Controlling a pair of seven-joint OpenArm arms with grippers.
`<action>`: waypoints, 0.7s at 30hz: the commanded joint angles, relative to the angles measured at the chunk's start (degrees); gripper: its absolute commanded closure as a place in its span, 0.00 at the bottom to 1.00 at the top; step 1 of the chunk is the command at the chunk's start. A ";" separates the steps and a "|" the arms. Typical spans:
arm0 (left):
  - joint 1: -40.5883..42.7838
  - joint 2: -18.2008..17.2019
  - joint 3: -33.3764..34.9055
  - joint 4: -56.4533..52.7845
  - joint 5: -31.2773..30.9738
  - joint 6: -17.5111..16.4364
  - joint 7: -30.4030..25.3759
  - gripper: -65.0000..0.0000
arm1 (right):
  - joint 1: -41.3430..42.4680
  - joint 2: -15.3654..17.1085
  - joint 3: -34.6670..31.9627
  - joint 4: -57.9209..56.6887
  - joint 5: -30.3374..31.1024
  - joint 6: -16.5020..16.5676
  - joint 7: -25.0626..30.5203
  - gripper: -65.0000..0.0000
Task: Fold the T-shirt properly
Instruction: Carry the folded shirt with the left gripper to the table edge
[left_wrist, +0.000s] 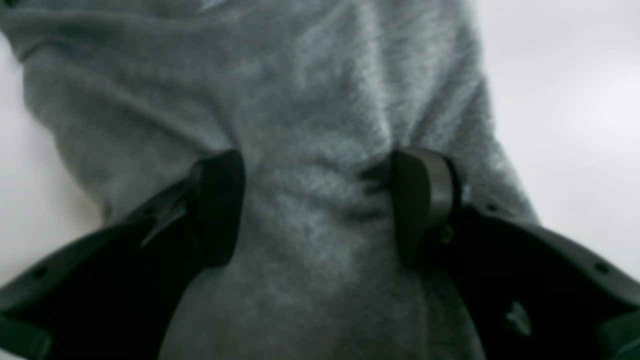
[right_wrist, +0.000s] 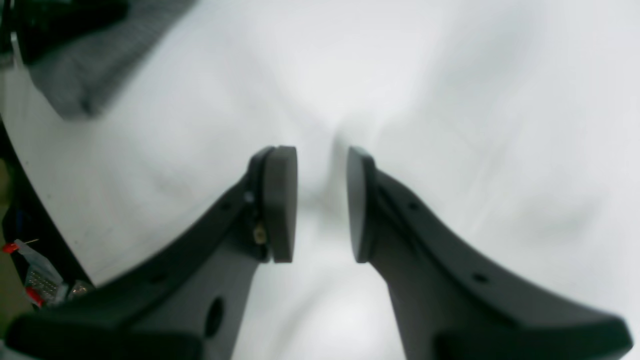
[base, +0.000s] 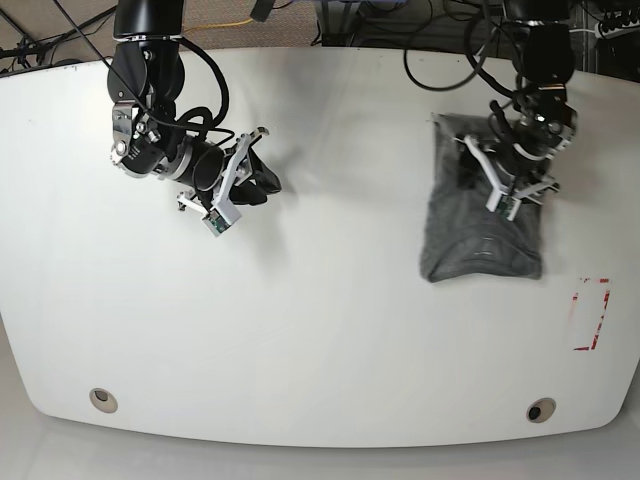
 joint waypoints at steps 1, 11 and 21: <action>-1.40 -4.41 -4.95 -3.73 4.34 -2.93 4.74 0.34 | 0.38 0.43 0.26 1.89 1.03 0.34 1.19 0.75; -5.27 -19.18 -14.01 -19.81 3.90 -8.34 3.69 0.34 | -0.77 0.52 0.26 3.04 0.86 0.34 1.19 0.75; -5.00 -21.55 -19.81 -12.87 3.90 -8.34 6.24 0.35 | -1.29 1.66 0.26 7.26 0.68 0.34 1.28 0.75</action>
